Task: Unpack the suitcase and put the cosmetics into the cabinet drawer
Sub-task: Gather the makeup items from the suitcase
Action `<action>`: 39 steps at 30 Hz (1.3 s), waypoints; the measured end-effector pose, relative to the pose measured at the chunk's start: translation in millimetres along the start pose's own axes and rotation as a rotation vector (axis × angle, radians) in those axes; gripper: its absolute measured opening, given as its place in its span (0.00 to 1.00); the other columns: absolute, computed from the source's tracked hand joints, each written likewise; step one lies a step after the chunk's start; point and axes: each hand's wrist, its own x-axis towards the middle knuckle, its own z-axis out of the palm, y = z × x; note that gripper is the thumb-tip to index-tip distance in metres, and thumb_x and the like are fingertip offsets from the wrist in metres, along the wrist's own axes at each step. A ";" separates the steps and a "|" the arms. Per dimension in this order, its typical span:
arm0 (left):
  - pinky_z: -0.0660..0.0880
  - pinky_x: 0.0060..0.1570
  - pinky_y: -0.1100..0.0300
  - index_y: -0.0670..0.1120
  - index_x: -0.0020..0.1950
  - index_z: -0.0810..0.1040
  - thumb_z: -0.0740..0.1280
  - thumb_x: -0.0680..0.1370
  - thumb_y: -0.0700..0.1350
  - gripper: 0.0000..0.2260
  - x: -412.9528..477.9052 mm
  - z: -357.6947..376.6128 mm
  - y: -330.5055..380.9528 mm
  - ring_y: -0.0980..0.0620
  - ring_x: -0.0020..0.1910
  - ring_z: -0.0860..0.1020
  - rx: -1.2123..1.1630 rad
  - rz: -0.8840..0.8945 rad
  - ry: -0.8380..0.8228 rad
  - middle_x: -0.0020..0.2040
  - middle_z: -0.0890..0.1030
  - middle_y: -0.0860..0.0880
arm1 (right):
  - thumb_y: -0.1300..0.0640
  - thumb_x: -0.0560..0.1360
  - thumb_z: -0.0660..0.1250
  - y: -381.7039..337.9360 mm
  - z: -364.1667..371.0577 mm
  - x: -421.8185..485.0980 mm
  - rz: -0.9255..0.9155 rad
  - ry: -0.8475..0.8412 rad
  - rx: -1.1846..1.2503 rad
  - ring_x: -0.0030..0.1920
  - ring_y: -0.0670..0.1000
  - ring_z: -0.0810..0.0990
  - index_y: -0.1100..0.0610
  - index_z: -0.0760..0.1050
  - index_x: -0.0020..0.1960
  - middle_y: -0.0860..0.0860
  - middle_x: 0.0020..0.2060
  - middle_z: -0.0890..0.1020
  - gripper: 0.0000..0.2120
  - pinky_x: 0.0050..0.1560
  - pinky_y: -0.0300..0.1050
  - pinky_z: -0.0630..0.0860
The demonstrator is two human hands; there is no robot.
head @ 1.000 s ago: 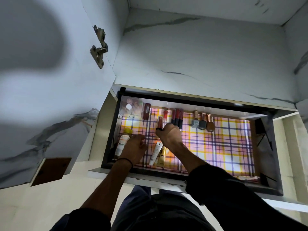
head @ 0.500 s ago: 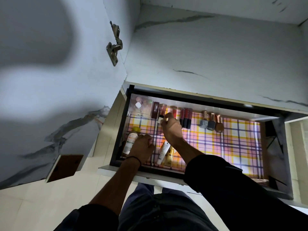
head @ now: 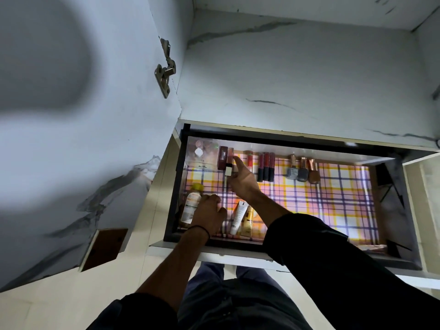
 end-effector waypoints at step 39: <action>0.74 0.41 0.71 0.48 0.52 0.81 0.63 0.78 0.35 0.11 -390.5 70.7 -41.5 0.55 0.37 0.81 -0.726 -0.217 1.107 0.42 0.83 0.52 | 0.59 0.78 0.64 59.7 61.3 -338.5 -0.619 -0.529 -0.119 0.42 0.46 0.81 0.49 0.79 0.51 0.45 0.40 0.82 0.08 0.46 0.47 0.81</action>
